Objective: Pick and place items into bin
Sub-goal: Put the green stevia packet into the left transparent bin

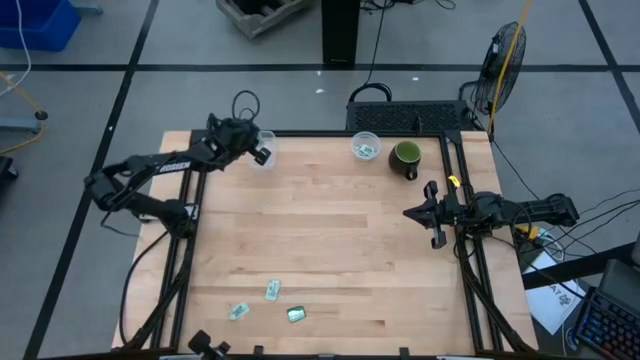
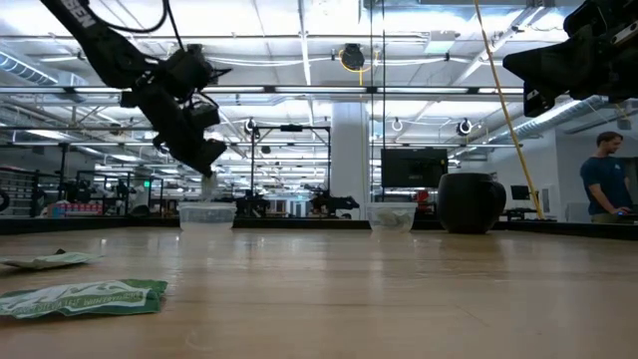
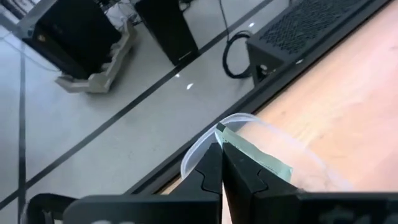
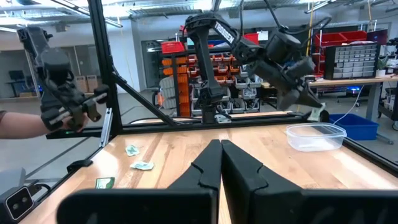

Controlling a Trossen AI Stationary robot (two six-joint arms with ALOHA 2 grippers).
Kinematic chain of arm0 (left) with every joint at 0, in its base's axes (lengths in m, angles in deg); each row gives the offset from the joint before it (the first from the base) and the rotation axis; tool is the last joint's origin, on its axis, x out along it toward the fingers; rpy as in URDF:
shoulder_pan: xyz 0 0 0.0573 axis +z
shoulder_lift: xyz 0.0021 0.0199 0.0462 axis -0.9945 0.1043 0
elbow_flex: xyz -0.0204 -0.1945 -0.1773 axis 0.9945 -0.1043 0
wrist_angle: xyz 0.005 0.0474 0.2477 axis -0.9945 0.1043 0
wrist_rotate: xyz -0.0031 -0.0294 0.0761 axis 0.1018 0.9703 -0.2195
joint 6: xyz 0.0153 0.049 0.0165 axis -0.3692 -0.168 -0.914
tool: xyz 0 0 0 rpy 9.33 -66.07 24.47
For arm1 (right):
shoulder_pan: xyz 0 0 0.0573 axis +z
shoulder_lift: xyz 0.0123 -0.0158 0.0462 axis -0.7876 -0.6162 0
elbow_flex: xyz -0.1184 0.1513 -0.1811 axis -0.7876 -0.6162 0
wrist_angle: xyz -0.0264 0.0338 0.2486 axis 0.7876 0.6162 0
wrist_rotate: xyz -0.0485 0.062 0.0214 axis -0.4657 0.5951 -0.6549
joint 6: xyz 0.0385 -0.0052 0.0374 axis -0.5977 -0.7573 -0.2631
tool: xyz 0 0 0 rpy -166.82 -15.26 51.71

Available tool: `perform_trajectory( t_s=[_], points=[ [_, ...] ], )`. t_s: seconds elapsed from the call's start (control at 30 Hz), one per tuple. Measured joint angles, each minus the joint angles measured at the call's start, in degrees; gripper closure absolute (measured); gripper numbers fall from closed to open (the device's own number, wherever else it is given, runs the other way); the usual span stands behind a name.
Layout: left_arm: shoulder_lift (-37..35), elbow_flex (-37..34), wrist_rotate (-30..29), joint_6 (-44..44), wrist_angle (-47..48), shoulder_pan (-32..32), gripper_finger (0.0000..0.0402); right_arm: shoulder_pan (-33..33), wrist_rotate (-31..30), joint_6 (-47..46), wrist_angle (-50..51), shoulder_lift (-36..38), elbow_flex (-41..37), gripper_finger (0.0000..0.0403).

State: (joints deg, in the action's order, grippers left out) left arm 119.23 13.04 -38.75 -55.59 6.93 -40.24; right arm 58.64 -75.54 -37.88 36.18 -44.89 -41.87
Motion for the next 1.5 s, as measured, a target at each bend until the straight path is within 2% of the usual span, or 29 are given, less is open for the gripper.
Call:
perform_trajectory(
  t_s=[0.23,0.63,0.9,1.17,1.37,1.5],
  points=[
    [4.27,0.0,0.23,0.16,-1.31,1.51,0.0369,0.02,0.0,0.0,0.01,0.01,0.01,0.0399],
    [5.0,0.0,2.31,0.78,-1.23,1.84,0.0367,0.0,0.0,0.0,0.02,0.0,0.02,0.0398],
    [0.4,0.0,13.53,4.35,-0.63,-0.78,0.0366,0.02,0.0,0.0,0.02,0.0,0.01,0.0399],
    [-4.09,0.0,29.77,8.57,2.43,-7.29,0.0366,0.0,0.0,0.0,0.02,0.0,0.01,0.0398],
    [-4.77,0.0,39.43,11.91,3.69,-15.64,0.0366,0.02,0.0,0.0,0.02,0.02,0.0,0.0398],
    [-4.77,0.0,39.56,9.01,5.14,-25.29,0.0366,0.02,0.0,0.0,0.02,0.01,0.01,0.0399]
  ],
)
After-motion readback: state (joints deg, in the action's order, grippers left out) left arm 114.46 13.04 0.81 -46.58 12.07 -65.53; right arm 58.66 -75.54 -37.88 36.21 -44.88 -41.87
